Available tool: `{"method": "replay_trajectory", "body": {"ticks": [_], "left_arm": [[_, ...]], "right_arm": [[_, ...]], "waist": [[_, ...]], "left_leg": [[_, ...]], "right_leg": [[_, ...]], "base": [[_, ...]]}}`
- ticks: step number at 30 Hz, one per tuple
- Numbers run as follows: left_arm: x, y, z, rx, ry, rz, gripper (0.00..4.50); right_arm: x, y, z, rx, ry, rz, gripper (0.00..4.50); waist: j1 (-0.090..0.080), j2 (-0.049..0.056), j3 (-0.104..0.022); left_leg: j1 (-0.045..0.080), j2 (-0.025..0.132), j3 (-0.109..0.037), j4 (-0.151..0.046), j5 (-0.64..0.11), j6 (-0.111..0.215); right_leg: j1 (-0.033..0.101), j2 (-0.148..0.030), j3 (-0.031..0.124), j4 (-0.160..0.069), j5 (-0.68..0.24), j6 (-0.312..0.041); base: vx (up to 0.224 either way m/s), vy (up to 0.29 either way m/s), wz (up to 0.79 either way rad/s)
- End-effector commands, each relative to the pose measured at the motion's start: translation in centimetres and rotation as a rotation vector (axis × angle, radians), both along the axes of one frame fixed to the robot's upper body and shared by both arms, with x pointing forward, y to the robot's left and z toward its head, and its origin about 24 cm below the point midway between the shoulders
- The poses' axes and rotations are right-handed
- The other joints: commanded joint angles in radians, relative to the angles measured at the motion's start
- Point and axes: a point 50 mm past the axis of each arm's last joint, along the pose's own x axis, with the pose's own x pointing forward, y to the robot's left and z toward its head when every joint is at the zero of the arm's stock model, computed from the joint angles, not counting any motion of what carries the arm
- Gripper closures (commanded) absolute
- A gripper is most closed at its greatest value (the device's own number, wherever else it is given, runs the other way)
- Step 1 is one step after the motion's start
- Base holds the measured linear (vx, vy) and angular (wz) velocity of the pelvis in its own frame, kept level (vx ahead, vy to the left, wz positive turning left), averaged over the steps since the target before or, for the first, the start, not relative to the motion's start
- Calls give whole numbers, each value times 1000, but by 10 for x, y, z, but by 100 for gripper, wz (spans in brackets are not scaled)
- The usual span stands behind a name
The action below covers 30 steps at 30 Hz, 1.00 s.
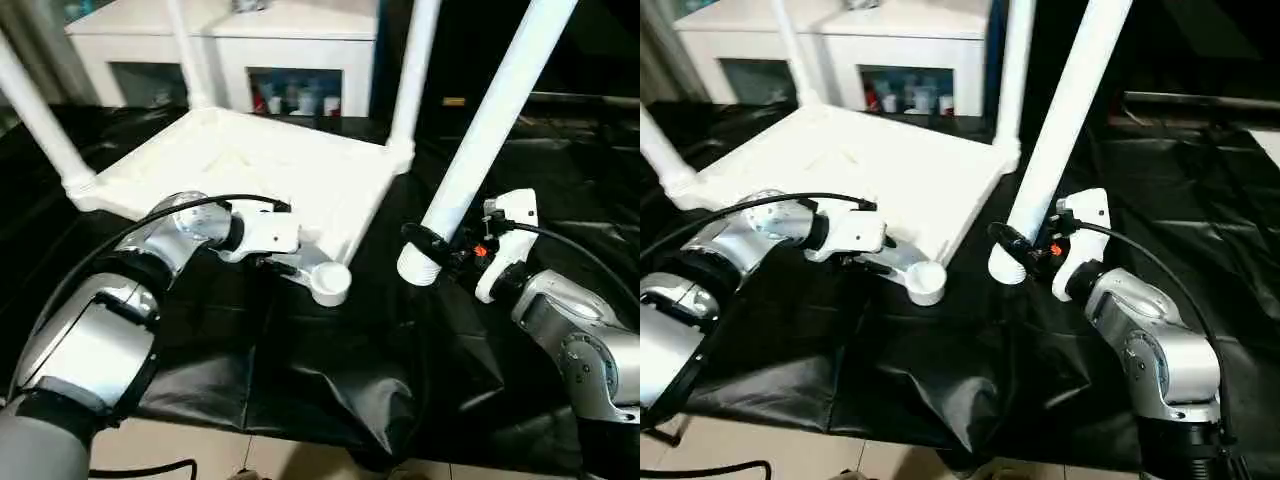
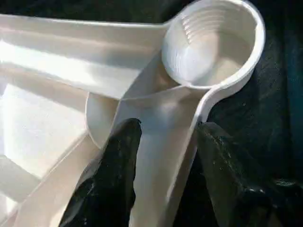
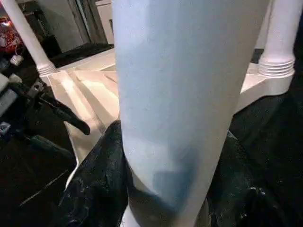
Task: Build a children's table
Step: Pick table leg, then rotate table base
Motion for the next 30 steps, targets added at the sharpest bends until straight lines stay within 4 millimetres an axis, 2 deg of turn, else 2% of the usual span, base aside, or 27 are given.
{"method": "replay_trajectory", "body": {"ticks": [1,2,5,11,12,13,21,24,25,27,28,29,30], "left_arm": [[1,4,-2,40,-7,18,227],[2,5,-7,85,-26,43,227],[3,5,-12,105,-29,59,227],[2,7,-19,152,-29,68,227],[1,7,-19,156,-30,68,255],[0,8,-21,152,-15,72,262],[-8,13,-28,168,92,27,310],[-9,16,-29,181,116,21,345],[-10,18,-28,190,131,21,350],[-11,20,-28,203,146,17,358],[-12,22,-29,224,174,13,368],[-13,24,-30,235,188,14,375],[-14,27,-31,250,201,17,382]], "right_arm": [[-3,-1,7,-1,-26,-3,264],[-3,0,8,-2,-26,0,264],[-5,1,8,-5,-25,6,264],[-5,2,8,-10,-26,17,264],[-5,2,9,-10,-27,20,264],[-5,3,10,-13,-30,24,264],[-2,6,8,-17,-32,39,264],[-1,10,9,-15,-36,52,264],[0,13,9,-13,-37,59,264],[1,13,9,-14,-39,62,264],[2,12,9,-15,-39,64,264],[3,12,7,-16,-38,64,264],[4,12,7,-22,-36,67,264]], "waist": [[-1,-2,-77],[-3,2,-77],[-2,4,-77],[0,2,-79],[0,3,-79],[1,-1,-81],[2,-4,-84],[4,-3,-83],[5,-7,-83],[5,-6,-81],[6,-11,-84],[6,-8,-82],[6,-23,-83]], "left_leg": [[4,-6,-1,-56,-196,8],[7,-5,-1,-55,-199,10],[7,-5,-2,-56,-195,14],[7,-2,-2,-57,-188,19],[8,-2,-2,-56,-188,20],[7,-3,-2,-56,-186,21],[5,-2,-1,-56,-172,26],[5,-1,-1,-57,-173,26],[6,-1,-1,-57,-179,25],[5,-1,-1,-58,-180,23],[4,-1,-1,-57,-169,25],[4,0,-1,-58,-166,25],[2,0,1,-58,-164,28]], "right_leg": [[70,-49,34,-84,-232,-196],[68,-48,34,-86,-242,-191],[67,-48,34,-88,-247,-189],[68,-50,35,-83,-198,-210],[67,-51,35,-84,-201,-211],[69,-51,35,-84,-206,-210],[68,-54,36,-84,-212,-210],[68,-55,36,-84,-218,-211],[67,-56,36,-85,-228,-210],[66,-56,36,-86,-244,-204],[69,-59,38,-81,-234,-207],[67,-58,37,-82,-235,-207],[67,-57,37,-84,-235,-204]], "base": [[0,0,0],[0,0,0],[0,0,0],[0,0,0],[0,0,0],[0,0,0],[0,0,0],[0,0,0],[0,0,0],[0,0,0],[0,0,0],[0,0,0],[0,0,0]]}}
